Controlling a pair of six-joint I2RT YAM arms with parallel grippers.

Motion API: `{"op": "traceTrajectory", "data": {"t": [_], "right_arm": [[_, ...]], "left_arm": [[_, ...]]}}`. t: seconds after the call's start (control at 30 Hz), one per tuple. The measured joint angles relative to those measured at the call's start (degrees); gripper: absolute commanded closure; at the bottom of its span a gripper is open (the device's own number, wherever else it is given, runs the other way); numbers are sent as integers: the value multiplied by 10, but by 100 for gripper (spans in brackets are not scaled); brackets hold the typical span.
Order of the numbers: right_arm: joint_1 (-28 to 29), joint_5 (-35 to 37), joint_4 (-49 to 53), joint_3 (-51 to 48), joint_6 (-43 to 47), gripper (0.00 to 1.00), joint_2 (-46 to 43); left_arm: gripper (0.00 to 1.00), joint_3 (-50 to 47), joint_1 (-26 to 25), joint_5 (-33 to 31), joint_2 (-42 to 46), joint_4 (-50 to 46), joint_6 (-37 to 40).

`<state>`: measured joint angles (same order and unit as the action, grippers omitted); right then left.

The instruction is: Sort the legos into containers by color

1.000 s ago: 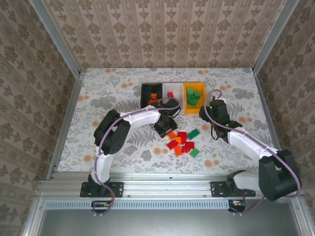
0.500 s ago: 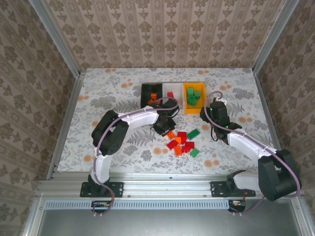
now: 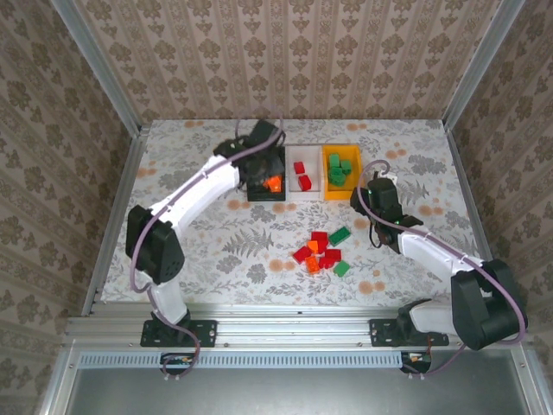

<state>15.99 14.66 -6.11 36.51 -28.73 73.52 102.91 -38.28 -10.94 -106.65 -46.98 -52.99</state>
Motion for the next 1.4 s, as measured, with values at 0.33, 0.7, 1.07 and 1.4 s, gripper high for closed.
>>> {"op": "traceTrajectory", "data": {"t": [0.33,0.7,1.07,1.4], "right_arm": [[0,0,-1,0,0,48,5],[0,-14,0,0,0,47,14],[110,-27,69,5,3,46,2],[227,-50,241,9,-22,37,-77]], "left_arm": [[75,272,36,-43,-271,-141,167],[52,305,55,-47,-305,-182,215],[30,305,60,-7,-297,-182,242],[24,137,46,84,-89,-150,244]]}}
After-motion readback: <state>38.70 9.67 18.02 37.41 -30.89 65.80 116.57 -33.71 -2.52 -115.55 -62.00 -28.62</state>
